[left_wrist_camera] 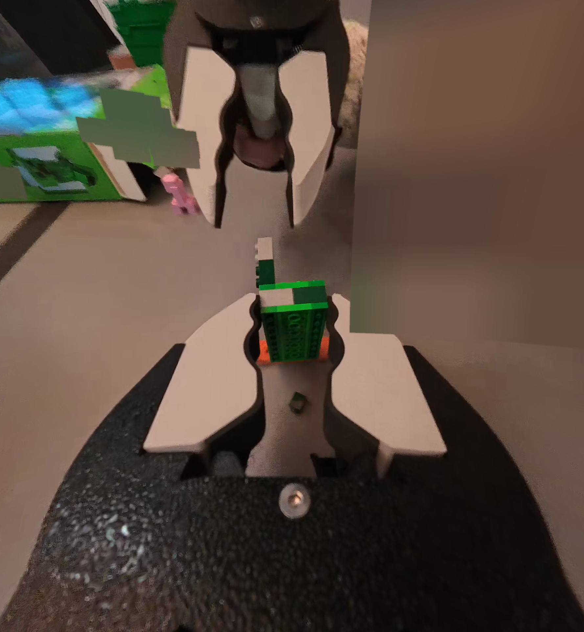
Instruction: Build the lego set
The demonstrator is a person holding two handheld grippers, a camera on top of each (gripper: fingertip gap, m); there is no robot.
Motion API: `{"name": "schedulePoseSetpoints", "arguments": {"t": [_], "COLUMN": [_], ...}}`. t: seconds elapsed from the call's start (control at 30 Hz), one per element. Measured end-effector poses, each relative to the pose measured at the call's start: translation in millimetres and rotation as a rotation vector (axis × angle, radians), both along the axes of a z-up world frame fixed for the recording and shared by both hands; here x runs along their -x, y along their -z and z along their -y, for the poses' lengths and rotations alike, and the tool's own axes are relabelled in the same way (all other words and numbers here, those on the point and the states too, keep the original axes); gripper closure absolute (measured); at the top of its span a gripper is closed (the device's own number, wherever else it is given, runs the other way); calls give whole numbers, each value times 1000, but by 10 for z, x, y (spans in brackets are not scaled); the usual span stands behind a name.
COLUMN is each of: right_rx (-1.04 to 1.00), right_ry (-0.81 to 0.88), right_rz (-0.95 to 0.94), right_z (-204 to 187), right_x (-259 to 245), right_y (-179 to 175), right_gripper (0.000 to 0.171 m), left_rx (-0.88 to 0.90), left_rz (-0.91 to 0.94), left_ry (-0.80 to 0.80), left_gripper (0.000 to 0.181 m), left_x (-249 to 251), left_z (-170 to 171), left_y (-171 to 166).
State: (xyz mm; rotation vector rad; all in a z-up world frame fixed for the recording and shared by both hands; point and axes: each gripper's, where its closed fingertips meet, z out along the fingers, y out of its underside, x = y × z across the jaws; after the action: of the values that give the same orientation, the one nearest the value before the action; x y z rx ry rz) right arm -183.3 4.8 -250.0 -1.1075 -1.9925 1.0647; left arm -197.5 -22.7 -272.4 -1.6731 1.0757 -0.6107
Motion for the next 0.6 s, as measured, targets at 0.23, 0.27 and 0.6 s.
{"name": "schedulePoseSetpoints", "arguments": {"t": [0.23, 0.27, 0.6], "right_rx": [10, -21, -220], "right_ry": [338, 377, 648], "right_rz": [-257, -281, -207], "right_z": [-175, -155, 41], "right_x": [150, 167, 345], "right_y": [-555, -623, -676], "right_gripper": [119, 117, 95], "left_rx": [-475, -538, -694], "left_rz": [-87, -149, -425], "left_ry": [-447, -501, -697], "left_gripper": [145, 145, 145], "left_x": [336, 372, 287], "left_z": [-317, -344, -394], "left_y": [-528, -567, -664]}}
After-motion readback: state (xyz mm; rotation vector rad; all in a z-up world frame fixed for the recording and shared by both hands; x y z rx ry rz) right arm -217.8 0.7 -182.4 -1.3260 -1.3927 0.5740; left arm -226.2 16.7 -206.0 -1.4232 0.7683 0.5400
